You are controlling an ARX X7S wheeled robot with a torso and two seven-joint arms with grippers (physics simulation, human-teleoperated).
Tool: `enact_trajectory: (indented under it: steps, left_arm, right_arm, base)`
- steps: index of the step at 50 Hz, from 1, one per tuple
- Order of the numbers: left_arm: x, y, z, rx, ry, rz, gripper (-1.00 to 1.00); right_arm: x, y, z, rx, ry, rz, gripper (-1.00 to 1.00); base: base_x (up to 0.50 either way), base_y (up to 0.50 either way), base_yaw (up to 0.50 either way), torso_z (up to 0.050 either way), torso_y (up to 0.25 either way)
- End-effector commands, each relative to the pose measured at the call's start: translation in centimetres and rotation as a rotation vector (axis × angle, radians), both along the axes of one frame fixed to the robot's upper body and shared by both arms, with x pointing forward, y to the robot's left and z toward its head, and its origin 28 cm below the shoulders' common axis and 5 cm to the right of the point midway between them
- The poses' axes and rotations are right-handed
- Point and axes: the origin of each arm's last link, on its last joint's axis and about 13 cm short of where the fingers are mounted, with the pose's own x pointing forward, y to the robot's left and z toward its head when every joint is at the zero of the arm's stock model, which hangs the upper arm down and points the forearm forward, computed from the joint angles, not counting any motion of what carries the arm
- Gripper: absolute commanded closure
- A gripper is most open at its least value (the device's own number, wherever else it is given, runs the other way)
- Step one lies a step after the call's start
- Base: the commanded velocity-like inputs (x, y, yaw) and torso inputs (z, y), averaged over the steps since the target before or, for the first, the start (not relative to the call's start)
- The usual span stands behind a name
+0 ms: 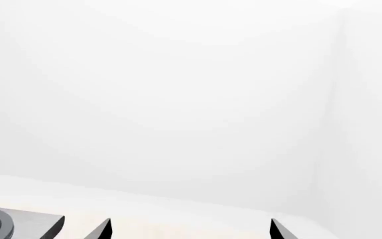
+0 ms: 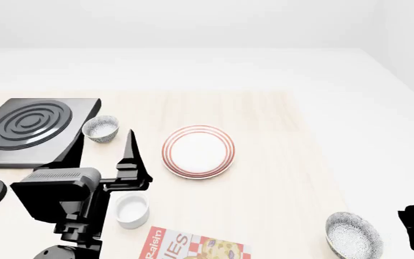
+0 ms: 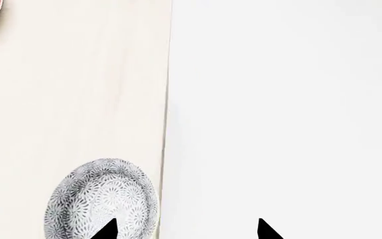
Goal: Pick the akita bowl next to the cookies box and place it on the plate.
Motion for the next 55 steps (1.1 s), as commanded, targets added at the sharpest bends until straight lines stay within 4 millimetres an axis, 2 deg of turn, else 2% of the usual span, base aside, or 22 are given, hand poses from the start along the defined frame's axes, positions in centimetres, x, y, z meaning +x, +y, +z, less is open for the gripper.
enact_trajectory:
  steps: [1, 15, 23, 36, 42, 47, 55]
  left_arm:
    - [0.0, 0.0, -0.1, 0.004, 0.007, 0.002, -1.0]
    - [0.0, 0.1, -0.2, 0.009, 0.011, 0.0, -1.0]
    - [0.1, 0.2, -0.2, 0.013, 0.006, 0.007, -1.0]
    - [0.1, 0.2, -0.4, 0.016, 0.01, 0.007, -1.0]
    - [0.0, 0.2, -0.4, 0.014, 0.011, 0.009, -1.0]
    - [0.0, 0.3, -0.5, 0.016, 0.012, 0.011, -1.0]
    - [-0.2, 0.3, -0.6, 0.016, 0.015, 0.011, -1.0]
  right_arm:
    - [0.9, -0.2, -2.6, 0.008, 0.075, 0.018, -1.0]
    - [2.1, 0.1, -4.5, -0.012, 0.14, 0.057, -1.0]
    - [3.0, 0.0, -4.6, 0.007, 0.112, 0.052, -1.0]
    - [4.5, 0.1, -6.7, -0.003, 0.16, 0.058, -1.0]
    - [5.0, 0.3, -8.6, -0.01, 0.229, 0.082, -1.0]
    - [5.4, 0.4, -9.3, -0.002, 0.253, 0.098, -1.0]
    - [5.0, 0.6, -10.9, -0.004, 0.345, 0.158, -1.0]
  base:
    - [0.0, 0.0, 0.0, 0.0, 0.0]
    - [0.0, 0.0, 0.0, 0.0, 0.0]
    - [0.0, 0.0, 0.0, 0.0, 0.0]
    - [0.0, 0.0, 0.0, 0.0, 0.0]
    - [0.0, 0.0, 0.0, 0.0, 0.0]
    - [0.0, 0.0, 0.0, 0.0, 0.0]
    - [0.0, 0.0, 0.0, 0.0, 0.0]
